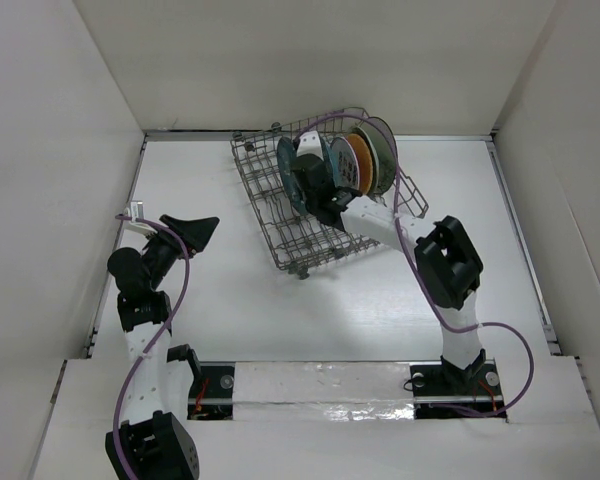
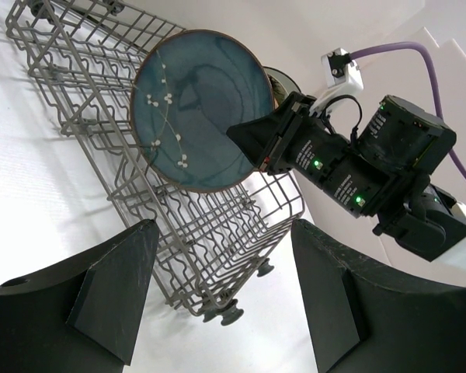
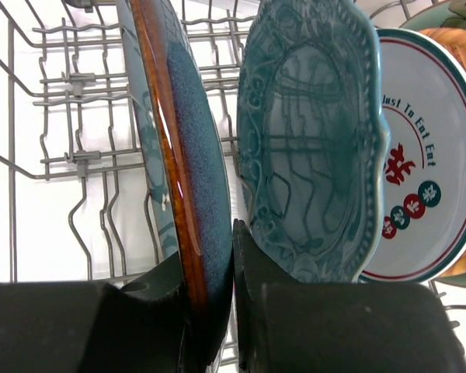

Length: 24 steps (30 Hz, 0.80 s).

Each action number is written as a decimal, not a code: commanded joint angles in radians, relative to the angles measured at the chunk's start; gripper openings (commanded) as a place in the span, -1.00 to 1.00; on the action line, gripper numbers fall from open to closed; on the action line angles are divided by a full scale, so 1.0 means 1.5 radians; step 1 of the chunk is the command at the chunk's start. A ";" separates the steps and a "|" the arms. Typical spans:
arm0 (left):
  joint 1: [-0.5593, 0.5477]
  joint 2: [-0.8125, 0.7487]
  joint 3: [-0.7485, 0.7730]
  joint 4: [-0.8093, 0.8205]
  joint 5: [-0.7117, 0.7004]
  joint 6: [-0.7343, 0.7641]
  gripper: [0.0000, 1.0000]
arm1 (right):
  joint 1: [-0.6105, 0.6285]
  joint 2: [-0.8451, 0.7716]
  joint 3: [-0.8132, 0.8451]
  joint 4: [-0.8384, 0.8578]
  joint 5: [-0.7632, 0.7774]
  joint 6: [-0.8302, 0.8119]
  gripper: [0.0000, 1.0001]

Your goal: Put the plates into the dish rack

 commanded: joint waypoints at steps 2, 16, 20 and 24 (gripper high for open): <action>-0.001 -0.009 0.005 0.017 -0.003 0.011 0.32 | 0.044 0.005 0.004 0.114 0.043 0.007 -1.00; -0.001 -0.008 0.024 -0.042 -0.029 0.050 0.33 | 0.076 -0.017 -0.007 0.105 0.065 0.005 0.08; -0.001 -0.004 0.028 -0.047 -0.029 0.053 0.33 | 0.076 -0.073 -0.014 0.088 0.027 0.013 0.48; -0.001 0.008 0.030 -0.043 -0.013 0.053 0.34 | 0.076 -0.138 -0.036 0.074 -0.009 0.015 0.82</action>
